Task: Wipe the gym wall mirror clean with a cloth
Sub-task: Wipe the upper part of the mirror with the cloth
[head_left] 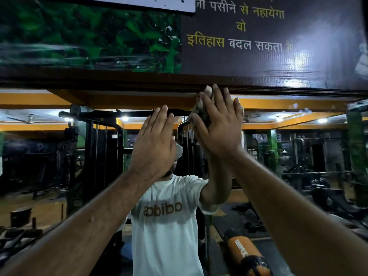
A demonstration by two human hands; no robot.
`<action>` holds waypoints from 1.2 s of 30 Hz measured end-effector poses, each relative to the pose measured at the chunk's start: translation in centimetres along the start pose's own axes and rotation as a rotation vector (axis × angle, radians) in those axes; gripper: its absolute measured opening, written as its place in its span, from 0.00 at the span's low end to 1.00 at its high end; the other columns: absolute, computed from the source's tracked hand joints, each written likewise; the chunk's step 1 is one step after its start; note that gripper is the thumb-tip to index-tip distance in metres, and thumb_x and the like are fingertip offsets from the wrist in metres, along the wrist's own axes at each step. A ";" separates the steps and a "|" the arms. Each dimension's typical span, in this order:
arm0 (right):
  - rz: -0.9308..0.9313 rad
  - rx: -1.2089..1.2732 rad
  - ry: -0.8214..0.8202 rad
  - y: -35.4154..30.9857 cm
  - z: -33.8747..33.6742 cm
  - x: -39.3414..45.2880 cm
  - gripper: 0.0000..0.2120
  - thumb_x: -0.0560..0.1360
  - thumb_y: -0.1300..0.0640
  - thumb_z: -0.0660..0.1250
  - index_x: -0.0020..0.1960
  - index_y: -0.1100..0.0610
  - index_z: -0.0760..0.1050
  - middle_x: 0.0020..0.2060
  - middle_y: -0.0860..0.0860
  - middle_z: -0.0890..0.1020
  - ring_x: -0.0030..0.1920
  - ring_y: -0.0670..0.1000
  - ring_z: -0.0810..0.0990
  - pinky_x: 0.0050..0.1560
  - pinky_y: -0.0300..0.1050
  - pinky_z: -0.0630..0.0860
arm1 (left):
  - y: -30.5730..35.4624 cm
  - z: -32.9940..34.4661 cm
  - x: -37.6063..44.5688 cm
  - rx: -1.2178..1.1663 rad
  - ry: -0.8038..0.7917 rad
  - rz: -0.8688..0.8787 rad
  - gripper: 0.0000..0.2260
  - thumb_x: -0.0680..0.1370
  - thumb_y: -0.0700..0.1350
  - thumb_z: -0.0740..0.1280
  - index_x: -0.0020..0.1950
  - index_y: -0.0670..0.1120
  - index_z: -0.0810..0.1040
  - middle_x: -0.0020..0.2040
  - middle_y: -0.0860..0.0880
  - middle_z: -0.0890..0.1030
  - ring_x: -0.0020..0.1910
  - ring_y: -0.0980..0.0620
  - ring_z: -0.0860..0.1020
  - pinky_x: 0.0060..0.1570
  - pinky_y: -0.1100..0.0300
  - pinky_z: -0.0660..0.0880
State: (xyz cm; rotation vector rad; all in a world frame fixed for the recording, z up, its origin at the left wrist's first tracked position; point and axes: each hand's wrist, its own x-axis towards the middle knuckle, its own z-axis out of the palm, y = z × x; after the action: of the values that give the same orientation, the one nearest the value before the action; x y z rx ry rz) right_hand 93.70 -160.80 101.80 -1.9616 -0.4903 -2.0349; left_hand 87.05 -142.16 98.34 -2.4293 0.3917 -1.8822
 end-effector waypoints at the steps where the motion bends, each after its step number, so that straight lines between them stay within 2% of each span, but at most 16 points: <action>1: -0.004 0.012 -0.013 -1.1 0.2 -0.4 0.32 0.83 0.33 0.53 0.82 0.46 0.64 0.83 0.52 0.60 0.84 0.56 0.53 0.82 0.61 0.47 | -0.1 -0.1 -0.1 -0.004 -0.001 0.000 0.26 0.83 0.46 0.58 0.80 0.40 0.59 0.82 0.42 0.56 0.82 0.46 0.53 0.79 0.53 0.47; 5: -0.399 -0.001 -0.119 -0.3 -0.3 -2.5 0.32 0.83 0.34 0.53 0.82 0.48 0.64 0.83 0.54 0.61 0.84 0.57 0.56 0.81 0.64 0.51 | -0.4 -0.7 -0.7 -0.041 -0.001 0.011 0.26 0.83 0.47 0.58 0.80 0.40 0.60 0.82 0.42 0.57 0.81 0.45 0.54 0.77 0.55 0.46; 7: -0.283 0.002 -0.074 1.0 -0.7 -2.4 0.32 0.82 0.35 0.54 0.81 0.49 0.65 0.83 0.54 0.62 0.83 0.57 0.57 0.81 0.64 0.52 | -0.8 -0.9 -1.1 -0.037 0.007 0.027 0.26 0.82 0.46 0.59 0.79 0.39 0.62 0.81 0.41 0.59 0.81 0.45 0.56 0.78 0.54 0.47; 10: 0.111 0.025 0.009 -1.0 -0.3 -2.4 0.31 0.82 0.35 0.54 0.81 0.47 0.65 0.83 0.52 0.62 0.84 0.57 0.55 0.82 0.63 0.49 | -1.5 -0.7 -1.9 -0.037 -0.003 0.052 0.27 0.81 0.46 0.58 0.79 0.38 0.62 0.80 0.40 0.60 0.80 0.44 0.57 0.79 0.52 0.49; 11: 0.099 0.018 0.004 -1.9 -0.1 -2.8 0.31 0.82 0.35 0.54 0.82 0.47 0.65 0.83 0.52 0.61 0.84 0.57 0.55 0.82 0.62 0.49 | -1.6 -0.6 -2.1 -0.035 -0.008 0.063 0.27 0.81 0.47 0.56 0.79 0.38 0.63 0.80 0.40 0.60 0.80 0.44 0.57 0.79 0.51 0.51; 15: -0.296 -0.033 -0.099 -0.9 -0.5 -6.0 0.32 0.83 0.34 0.53 0.82 0.50 0.65 0.83 0.54 0.62 0.83 0.57 0.56 0.81 0.64 0.54 | -2.2 -0.1 -2.4 -0.019 -0.029 0.098 0.27 0.82 0.49 0.52 0.80 0.39 0.60 0.81 0.41 0.57 0.81 0.45 0.55 0.80 0.49 0.53; 16: -0.252 -0.039 -0.082 -0.1 -0.7 -6.1 0.33 0.83 0.34 0.52 0.82 0.50 0.65 0.82 0.54 0.62 0.83 0.56 0.56 0.81 0.63 0.53 | -2.3 0.0 -2.4 -0.015 -0.028 0.104 0.27 0.82 0.49 0.52 0.80 0.38 0.60 0.81 0.40 0.57 0.81 0.44 0.55 0.80 0.49 0.54; 19: 0.186 0.002 0.028 -1.1 -0.3 -5.5 0.32 0.82 0.34 0.53 0.82 0.48 0.63 0.83 0.53 0.61 0.83 0.56 0.55 0.82 0.60 0.48 | -2.4 0.0 -2.4 -0.023 -0.040 0.109 0.27 0.83 0.47 0.57 0.80 0.38 0.60 0.81 0.40 0.57 0.81 0.44 0.54 0.79 0.47 0.55; 20: 0.250 0.014 0.039 -2.4 0.0 -5.4 0.32 0.82 0.35 0.53 0.82 0.47 0.63 0.83 0.53 0.60 0.84 0.56 0.54 0.82 0.61 0.47 | -2.4 0.0 -2.5 -0.033 -0.039 0.111 0.27 0.82 0.46 0.58 0.80 0.38 0.60 0.81 0.39 0.57 0.81 0.44 0.54 0.79 0.47 0.55; 21: 0.206 0.010 0.026 -3.6 0.2 -5.6 0.32 0.82 0.35 0.53 0.82 0.48 0.62 0.83 0.53 0.60 0.84 0.56 0.54 0.82 0.62 0.47 | -2.4 0.0 -2.5 -0.046 -0.033 0.113 0.27 0.82 0.46 0.59 0.79 0.38 0.60 0.81 0.39 0.57 0.81 0.43 0.55 0.79 0.47 0.55; 24: -0.236 -0.018 -0.074 -3.9 0.2 -7.4 0.32 0.84 0.35 0.51 0.82 0.50 0.65 0.82 0.55 0.62 0.83 0.58 0.57 0.81 0.63 0.52 | -2.5 -0.3 -2.6 -0.082 -0.005 0.089 0.26 0.82 0.46 0.57 0.79 0.37 0.62 0.81 0.39 0.59 0.81 0.43 0.56 0.79 0.47 0.55; 26: -0.318 -0.047 -0.069 -2.2 0.0 -7.0 0.32 0.84 0.34 0.52 0.81 0.51 0.67 0.82 0.56 0.64 0.82 0.59 0.59 0.80 0.64 0.55 | -3.0 -0.4 -2.7 -0.073 0.001 0.064 0.26 0.82 0.47 0.58 0.79 0.37 0.62 0.81 0.39 0.59 0.81 0.43 0.56 0.79 0.47 0.54; 29: 0.062 -0.020 0.038 -3.1 0.5 -4.8 0.31 0.83 0.36 0.55 0.81 0.49 0.66 0.82 0.55 0.64 0.82 0.59 0.59 0.81 0.63 0.53 | -3.8 -0.7 -2.7 -0.037 -0.015 0.059 0.28 0.82 0.49 0.56 0.79 0.38 0.61 0.81 0.39 0.59 0.81 0.44 0.55 0.80 0.49 0.52; 31: 0.151 0.004 0.041 -5.3 1.0 -3.6 0.31 0.83 0.36 0.55 0.81 0.49 0.66 0.82 0.54 0.62 0.83 0.59 0.56 0.81 0.63 0.51 | -4.1 -0.9 -2.6 -0.025 -0.021 0.069 0.26 0.83 0.49 0.58 0.79 0.38 0.63 0.80 0.40 0.60 0.80 0.44 0.57 0.79 0.50 0.53; 35: -0.317 0.008 -0.067 -4.5 0.7 -3.8 0.32 0.84 0.34 0.52 0.81 0.50 0.67 0.82 0.55 0.64 0.83 0.59 0.59 0.81 0.64 0.54 | -4.2 -2.0 -1.8 -0.058 0.039 0.039 0.24 0.82 0.47 0.63 0.76 0.40 0.68 0.77 0.41 0.68 0.77 0.44 0.66 0.75 0.51 0.58; 36: -0.339 0.004 -0.055 -3.5 0.6 -3.2 0.31 0.84 0.35 0.54 0.80 0.51 0.67 0.81 0.55 0.65 0.82 0.59 0.59 0.80 0.65 0.55 | -4.4 -2.3 -1.5 -0.050 0.060 0.027 0.24 0.82 0.46 0.63 0.76 0.40 0.68 0.77 0.41 0.68 0.77 0.44 0.65 0.75 0.52 0.57</action>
State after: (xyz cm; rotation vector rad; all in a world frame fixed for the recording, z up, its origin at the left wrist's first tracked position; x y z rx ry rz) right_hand 92.86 -157.47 98.39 -2.0512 -0.8924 -2.1717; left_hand 85.28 -137.35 98.32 -2.3893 0.4775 -1.9613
